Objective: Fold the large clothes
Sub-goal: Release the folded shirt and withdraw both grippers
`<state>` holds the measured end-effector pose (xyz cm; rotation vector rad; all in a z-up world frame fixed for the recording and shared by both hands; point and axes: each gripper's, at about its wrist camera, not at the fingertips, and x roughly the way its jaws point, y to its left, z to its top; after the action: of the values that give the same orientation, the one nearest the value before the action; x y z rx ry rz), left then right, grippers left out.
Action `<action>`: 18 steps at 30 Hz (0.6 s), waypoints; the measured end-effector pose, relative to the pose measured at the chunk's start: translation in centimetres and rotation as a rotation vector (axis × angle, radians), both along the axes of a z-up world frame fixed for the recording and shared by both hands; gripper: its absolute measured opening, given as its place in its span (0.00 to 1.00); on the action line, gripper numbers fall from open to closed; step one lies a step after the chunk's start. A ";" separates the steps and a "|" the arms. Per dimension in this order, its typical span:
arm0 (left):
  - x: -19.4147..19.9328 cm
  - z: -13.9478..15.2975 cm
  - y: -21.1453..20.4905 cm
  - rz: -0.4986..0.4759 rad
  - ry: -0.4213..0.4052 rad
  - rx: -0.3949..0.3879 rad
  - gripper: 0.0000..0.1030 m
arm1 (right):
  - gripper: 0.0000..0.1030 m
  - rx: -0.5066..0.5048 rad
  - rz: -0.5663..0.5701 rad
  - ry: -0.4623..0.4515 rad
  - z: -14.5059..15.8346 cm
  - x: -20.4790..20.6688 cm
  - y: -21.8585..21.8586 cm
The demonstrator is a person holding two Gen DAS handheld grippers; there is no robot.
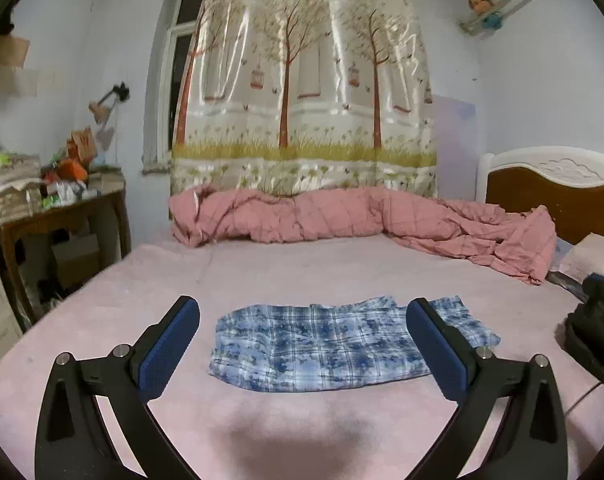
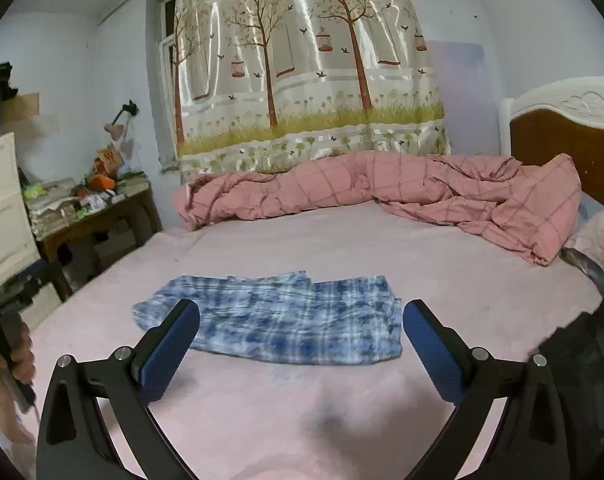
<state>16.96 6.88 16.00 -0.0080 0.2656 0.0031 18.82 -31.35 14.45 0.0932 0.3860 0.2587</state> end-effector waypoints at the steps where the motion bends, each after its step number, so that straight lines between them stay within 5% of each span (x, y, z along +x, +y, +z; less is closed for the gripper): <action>1: -0.8 0.2 -0.3 0.001 -0.013 0.011 1.00 | 1.00 0.002 -0.003 -0.011 0.3 -0.9 0.0; 11: -1.6 -1.1 -1.1 -0.005 -0.014 -0.024 1.00 | 1.00 -0.241 -0.115 -0.058 0.6 -5.0 0.7; 18: 2.4 -5.6 1.0 0.039 0.051 -0.038 1.00 | 1.00 -0.075 -0.092 0.070 -4.0 -0.3 0.5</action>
<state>19.32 7.84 10.37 -0.0510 0.3160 0.0370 18.48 -30.83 10.45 0.0463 0.4589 0.1508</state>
